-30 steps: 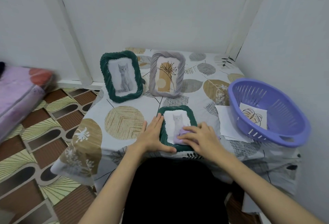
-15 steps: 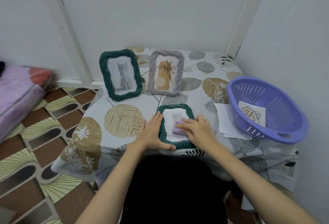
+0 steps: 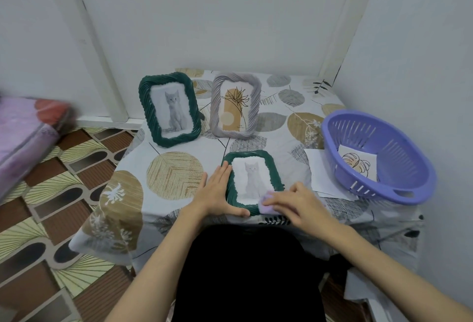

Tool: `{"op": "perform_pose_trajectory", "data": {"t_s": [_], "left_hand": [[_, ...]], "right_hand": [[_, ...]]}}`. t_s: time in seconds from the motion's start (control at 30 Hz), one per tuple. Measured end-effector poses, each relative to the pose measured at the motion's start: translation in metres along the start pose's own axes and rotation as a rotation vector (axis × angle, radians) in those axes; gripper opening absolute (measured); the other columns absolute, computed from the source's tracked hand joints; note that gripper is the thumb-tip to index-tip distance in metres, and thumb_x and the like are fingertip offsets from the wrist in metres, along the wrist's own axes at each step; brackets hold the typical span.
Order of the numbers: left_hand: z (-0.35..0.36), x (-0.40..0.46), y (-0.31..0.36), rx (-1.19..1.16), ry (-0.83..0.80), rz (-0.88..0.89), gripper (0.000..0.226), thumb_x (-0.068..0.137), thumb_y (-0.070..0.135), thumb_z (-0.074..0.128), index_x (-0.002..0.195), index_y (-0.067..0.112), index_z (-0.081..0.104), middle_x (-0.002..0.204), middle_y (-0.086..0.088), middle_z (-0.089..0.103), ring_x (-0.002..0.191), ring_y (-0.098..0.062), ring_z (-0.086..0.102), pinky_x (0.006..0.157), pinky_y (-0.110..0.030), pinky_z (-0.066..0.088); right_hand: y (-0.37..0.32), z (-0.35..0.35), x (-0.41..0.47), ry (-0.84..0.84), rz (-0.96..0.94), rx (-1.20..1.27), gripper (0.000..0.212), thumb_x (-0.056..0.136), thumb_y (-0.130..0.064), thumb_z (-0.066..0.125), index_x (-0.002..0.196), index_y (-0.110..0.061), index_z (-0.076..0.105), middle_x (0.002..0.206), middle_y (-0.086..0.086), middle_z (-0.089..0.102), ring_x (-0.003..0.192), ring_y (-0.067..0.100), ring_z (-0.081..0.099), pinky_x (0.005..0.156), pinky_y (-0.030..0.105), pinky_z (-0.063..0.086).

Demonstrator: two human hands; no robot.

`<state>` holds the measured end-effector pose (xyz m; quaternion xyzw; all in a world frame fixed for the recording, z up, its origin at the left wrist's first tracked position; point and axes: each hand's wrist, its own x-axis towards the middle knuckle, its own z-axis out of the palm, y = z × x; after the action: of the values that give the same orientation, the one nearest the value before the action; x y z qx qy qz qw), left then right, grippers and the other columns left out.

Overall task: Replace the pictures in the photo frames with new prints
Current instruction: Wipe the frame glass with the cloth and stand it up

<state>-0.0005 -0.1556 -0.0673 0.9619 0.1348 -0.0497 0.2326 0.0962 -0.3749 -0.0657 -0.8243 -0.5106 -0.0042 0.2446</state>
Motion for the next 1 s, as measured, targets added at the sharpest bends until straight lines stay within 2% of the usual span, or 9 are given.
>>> {"op": "perform_pose_trajectory", "data": {"t_s": [0.13, 0.23, 0.3, 0.4, 0.53, 0.6, 0.83, 0.9, 1.0], "left_hand": [[-0.002, -0.001, 0.001, -0.002, -0.031, 0.009, 0.127, 0.061, 0.066, 0.069, 0.148, 0.015, -0.008, 0.156, 0.005, -0.015, 0.144, -0.009, -0.012, 0.115, -0.04, -0.013], [-0.004, -0.002, 0.001, -0.002, -0.031, 0.009, 0.126, 0.06, 0.066, 0.07, 0.148, 0.015, -0.006, 0.156, 0.005, -0.014, 0.144, -0.009, -0.009, 0.116, -0.04, -0.01], [-0.006, -0.002, 0.0, 0.001, -0.018, 0.013, 0.126, 0.059, 0.066, 0.071, 0.148, 0.016, -0.003, 0.157, 0.006, -0.01, 0.144, -0.008, -0.006, 0.117, -0.039, -0.007], [-0.007, -0.003, -0.004, 0.006, 0.002, 0.039, 0.131, 0.052, 0.072, 0.07, 0.148, 0.018, 0.0, 0.157, 0.008, -0.007, 0.144, -0.007, -0.003, 0.117, -0.039, -0.005], [-0.006, -0.002, -0.008, 0.022, -0.014, 0.068, 0.158, 0.017, 0.098, 0.034, 0.148, 0.019, -0.003, 0.157, 0.009, -0.01, 0.144, -0.007, -0.005, 0.117, -0.039, -0.006], [-0.005, -0.001, -0.01, 0.022, -0.003, 0.07, 0.159, 0.014, 0.101, 0.021, 0.148, 0.02, -0.004, 0.156, 0.009, -0.011, 0.144, -0.007, -0.005, 0.117, -0.039, -0.006], [-0.004, 0.0, -0.009, 0.033, 0.006, 0.068, 0.159, 0.013, 0.101, 0.022, 0.148, 0.02, -0.003, 0.157, 0.009, -0.01, 0.144, -0.006, -0.004, 0.117, -0.039, -0.005], [-0.004, 0.0, -0.009, 0.035, 0.0, 0.064, 0.159, 0.014, 0.1, 0.027, 0.148, 0.02, -0.004, 0.157, 0.009, -0.01, 0.144, -0.006, -0.005, 0.117, -0.038, -0.005], [-0.003, 0.0, -0.009, 0.035, 0.002, 0.062, 0.159, 0.014, 0.102, 0.02, 0.148, 0.021, -0.004, 0.156, 0.009, -0.01, 0.144, -0.006, -0.005, 0.117, -0.038, -0.005]], "right_hand": [[0.011, -0.008, 0.027, 0.136, 0.106, -0.113, 0.035, 0.083, -0.052, 0.042, 0.099, -0.038, 0.069, 0.088, -0.017, 0.067, 0.073, 0.017, 0.034, 0.066, 0.031, 0.036], [-0.019, 0.009, 0.056, 0.113, 0.174, -0.099, 0.026, 0.088, -0.042, 0.05, 0.104, -0.032, 0.069, 0.104, -0.016, 0.068, 0.08, 0.018, 0.031, 0.077, 0.037, 0.039], [-0.035, 0.023, 0.048, 0.143, 0.062, -0.038, 0.022, 0.085, -0.036, 0.054, 0.099, -0.031, 0.07, 0.092, -0.02, 0.067, 0.075, 0.018, 0.034, 0.072, 0.041, 0.045], [-0.027, 0.024, 0.021, 0.08, -0.062, -0.056, 0.028, 0.086, -0.041, 0.043, 0.097, -0.035, 0.069, 0.105, -0.018, 0.069, 0.072, 0.017, 0.037, 0.069, 0.031, 0.039], [-0.007, 0.01, 0.035, 0.137, -0.003, -0.209, 0.019, 0.081, -0.038, 0.054, 0.088, -0.036, 0.071, 0.096, -0.017, 0.071, 0.069, 0.017, 0.039, 0.059, 0.03, 0.035], [-0.016, 0.02, 0.054, 0.164, 0.054, -0.277, 0.013, 0.076, -0.032, 0.063, 0.084, -0.037, 0.072, 0.092, -0.014, 0.071, 0.07, 0.023, 0.048, 0.059, 0.03, 0.033], [-0.03, 0.032, 0.027, 0.251, -0.117, -0.382, 0.025, 0.078, -0.033, 0.046, 0.082, -0.041, 0.069, 0.095, -0.016, 0.068, 0.075, 0.015, 0.033, 0.053, 0.028, 0.042], [-0.032, 0.031, 0.033, 0.241, -0.057, -0.402, 0.022, 0.076, -0.035, 0.05, 0.08, -0.043, 0.07, 0.089, -0.014, 0.068, 0.074, 0.016, 0.033, 0.053, 0.027, 0.041], [-0.046, 0.043, 0.043, 0.255, 0.047, -0.416, 0.024, 0.072, -0.04, 0.046, 0.078, -0.041, 0.07, 0.087, -0.01, 0.067, 0.074, 0.017, 0.036, 0.052, 0.028, 0.04]]}}
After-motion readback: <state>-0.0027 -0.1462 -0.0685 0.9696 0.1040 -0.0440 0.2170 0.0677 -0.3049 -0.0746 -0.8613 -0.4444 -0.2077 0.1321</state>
